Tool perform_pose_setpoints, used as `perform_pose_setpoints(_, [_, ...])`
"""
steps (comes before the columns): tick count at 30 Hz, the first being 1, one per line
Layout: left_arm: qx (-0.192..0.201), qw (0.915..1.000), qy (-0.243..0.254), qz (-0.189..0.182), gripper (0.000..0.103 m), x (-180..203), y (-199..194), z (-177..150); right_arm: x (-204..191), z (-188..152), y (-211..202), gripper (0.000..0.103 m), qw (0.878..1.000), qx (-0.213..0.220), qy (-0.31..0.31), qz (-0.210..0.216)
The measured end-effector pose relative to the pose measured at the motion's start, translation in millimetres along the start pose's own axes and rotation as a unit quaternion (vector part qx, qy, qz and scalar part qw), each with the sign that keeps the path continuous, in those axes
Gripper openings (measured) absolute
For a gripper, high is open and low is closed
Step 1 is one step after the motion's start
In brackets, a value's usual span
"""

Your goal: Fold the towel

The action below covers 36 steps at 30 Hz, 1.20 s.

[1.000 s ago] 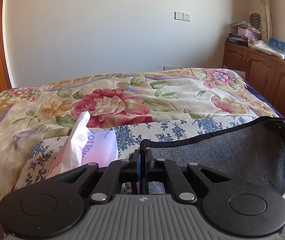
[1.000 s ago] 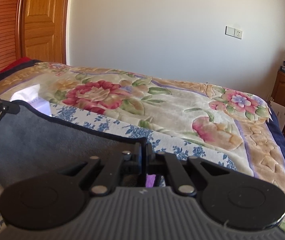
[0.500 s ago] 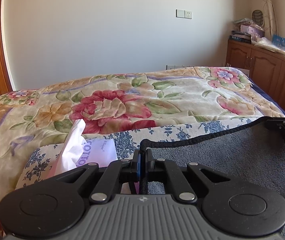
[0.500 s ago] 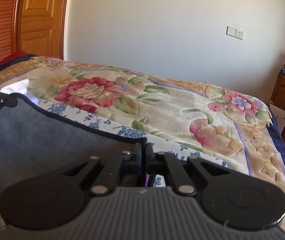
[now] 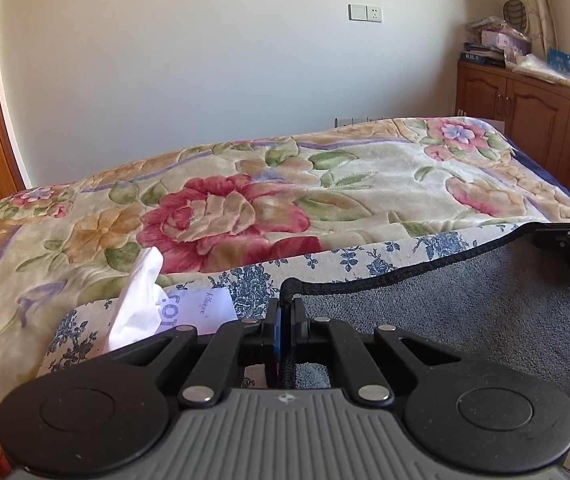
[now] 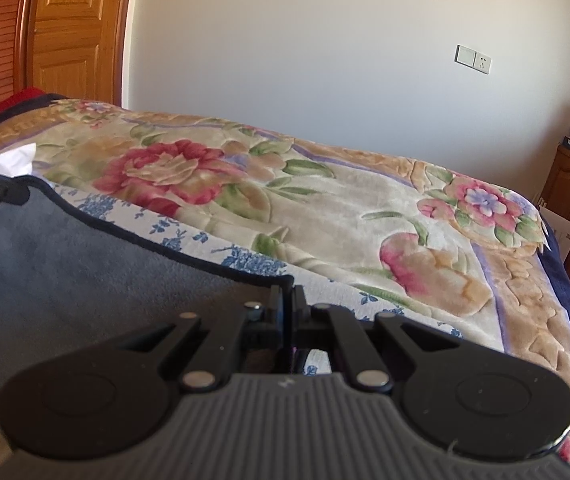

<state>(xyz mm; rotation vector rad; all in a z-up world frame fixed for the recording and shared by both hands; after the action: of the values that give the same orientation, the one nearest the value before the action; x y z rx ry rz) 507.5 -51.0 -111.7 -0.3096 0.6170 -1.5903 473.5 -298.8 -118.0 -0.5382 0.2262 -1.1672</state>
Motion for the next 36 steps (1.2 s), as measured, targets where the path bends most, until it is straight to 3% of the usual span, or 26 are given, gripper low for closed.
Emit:
perform_pose_setpoints(29, [-0.028,0.9987,0.031,0.031,0.006,14,36,-14,7,-22,28,0.005,0.999,-0.035,0.023,-0.003])
perform_pose_setpoints(34, [-0.030,0.9987,0.026,0.032,0.010,15,37,-15,8,-25,31,0.005,0.999,-0.041,0.030,-0.006])
perform_pose_setpoints(36, [-0.027,0.9987,0.023,0.038,0.028,14,37,-16,8,-26,30,0.006,0.999,-0.042,0.030,-0.006])
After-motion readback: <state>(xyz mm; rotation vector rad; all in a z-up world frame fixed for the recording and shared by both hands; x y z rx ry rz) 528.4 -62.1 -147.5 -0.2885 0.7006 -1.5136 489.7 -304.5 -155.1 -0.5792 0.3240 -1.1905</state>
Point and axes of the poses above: each gripper's, at about its wrist camera, not at the fingertips, and y roughly the way its jaws point, x to its right, z to its top, the point moved 8 cm from there along y, roughly the way its jaws point, and after that the axes turned 8 degrees about z, right-handed, at the moved point
